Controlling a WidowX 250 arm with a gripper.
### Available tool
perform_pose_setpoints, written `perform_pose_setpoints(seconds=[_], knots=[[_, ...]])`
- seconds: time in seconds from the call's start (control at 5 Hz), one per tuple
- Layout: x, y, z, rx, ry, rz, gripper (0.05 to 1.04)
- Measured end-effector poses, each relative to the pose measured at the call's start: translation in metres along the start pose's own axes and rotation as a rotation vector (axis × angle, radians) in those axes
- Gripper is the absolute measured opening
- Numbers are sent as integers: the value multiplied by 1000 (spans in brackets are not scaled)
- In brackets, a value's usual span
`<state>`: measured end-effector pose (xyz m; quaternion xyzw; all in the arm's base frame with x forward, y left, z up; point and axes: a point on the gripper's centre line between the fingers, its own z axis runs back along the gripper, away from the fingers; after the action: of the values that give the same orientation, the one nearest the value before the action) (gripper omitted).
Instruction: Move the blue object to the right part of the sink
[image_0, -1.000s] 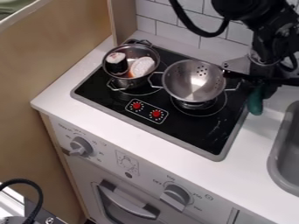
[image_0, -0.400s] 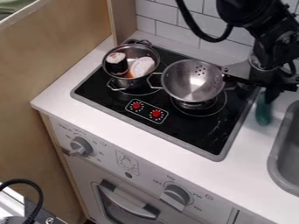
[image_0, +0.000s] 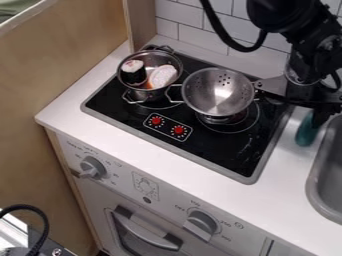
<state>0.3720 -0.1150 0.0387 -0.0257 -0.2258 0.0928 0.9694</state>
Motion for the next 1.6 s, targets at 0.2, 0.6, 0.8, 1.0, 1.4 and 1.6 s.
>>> perform_pose_setpoints(seconds=[0.2,0.6,0.8,1.0,1.4,1.6], knots=[[-3,5,17,-17,40,-14,999],[-26,22,60,-52,162,-43,999],[-39,38,84,-71,213,-73,999],[-43,56,99,-90,235,-116,999],[-27,101,112,-94,223,-203,999],[-10,115,111,-107,206,-216,999]])
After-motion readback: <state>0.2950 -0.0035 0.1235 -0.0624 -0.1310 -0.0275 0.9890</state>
